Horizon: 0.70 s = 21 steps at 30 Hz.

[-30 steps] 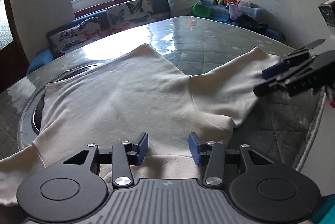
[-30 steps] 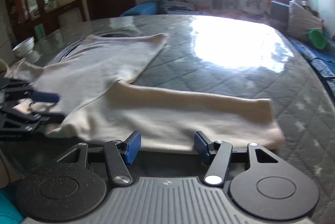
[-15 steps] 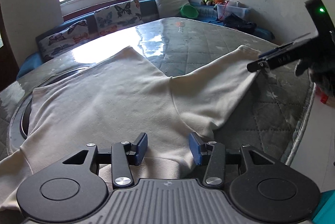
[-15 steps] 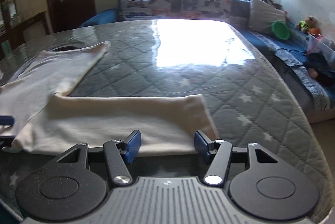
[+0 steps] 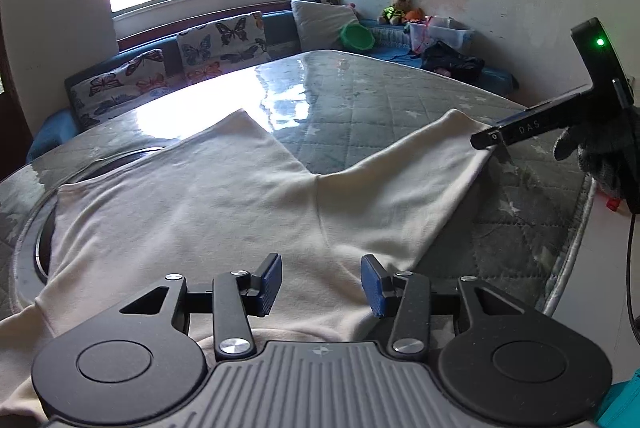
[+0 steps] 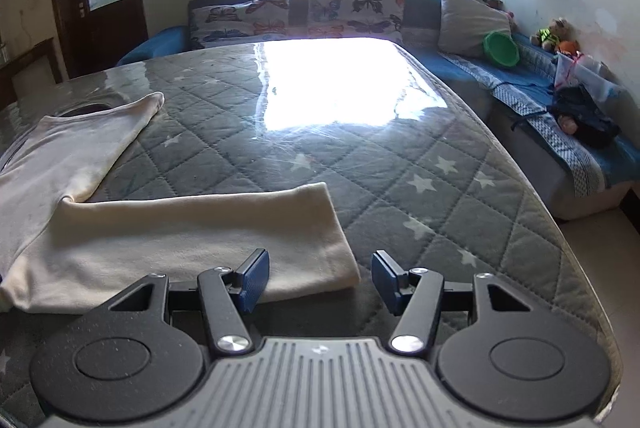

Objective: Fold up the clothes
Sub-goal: 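Fold a sleeve across the sweatshirt body with the right gripper, then grasp the other sleeve with the right gripper and lift it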

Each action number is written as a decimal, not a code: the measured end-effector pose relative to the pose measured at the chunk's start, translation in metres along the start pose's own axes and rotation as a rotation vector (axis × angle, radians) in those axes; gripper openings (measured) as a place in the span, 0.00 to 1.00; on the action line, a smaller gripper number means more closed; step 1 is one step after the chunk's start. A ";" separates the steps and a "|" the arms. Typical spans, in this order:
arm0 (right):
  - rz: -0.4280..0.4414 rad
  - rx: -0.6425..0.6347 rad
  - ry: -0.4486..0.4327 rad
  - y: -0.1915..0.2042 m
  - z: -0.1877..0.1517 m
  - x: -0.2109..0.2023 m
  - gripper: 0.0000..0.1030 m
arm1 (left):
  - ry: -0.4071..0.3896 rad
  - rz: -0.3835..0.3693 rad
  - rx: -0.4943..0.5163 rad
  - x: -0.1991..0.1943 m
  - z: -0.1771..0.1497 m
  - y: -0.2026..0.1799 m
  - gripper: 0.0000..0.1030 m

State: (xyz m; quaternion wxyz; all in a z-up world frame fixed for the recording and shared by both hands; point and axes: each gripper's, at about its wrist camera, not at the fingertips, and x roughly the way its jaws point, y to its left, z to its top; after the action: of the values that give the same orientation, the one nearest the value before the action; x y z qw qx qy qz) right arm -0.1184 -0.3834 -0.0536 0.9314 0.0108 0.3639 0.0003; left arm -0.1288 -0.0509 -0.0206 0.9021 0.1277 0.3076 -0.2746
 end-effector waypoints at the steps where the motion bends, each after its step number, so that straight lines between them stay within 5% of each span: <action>1: -0.001 0.009 0.001 -0.001 -0.001 0.000 0.56 | 0.003 -0.005 0.003 0.001 -0.001 -0.002 0.44; 13: 0.003 0.076 0.002 -0.009 -0.005 -0.002 0.46 | -0.004 -0.004 -0.001 -0.001 0.000 -0.001 0.46; 21: 0.023 0.101 -0.016 -0.008 -0.005 -0.005 0.15 | -0.018 0.007 -0.011 -0.004 0.003 0.000 0.46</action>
State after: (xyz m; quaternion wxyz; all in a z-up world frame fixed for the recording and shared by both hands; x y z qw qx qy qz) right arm -0.1255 -0.3909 -0.0536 0.9324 0.0620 0.3559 -0.0072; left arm -0.1298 -0.0506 -0.0157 0.9064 0.1216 0.3005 -0.2709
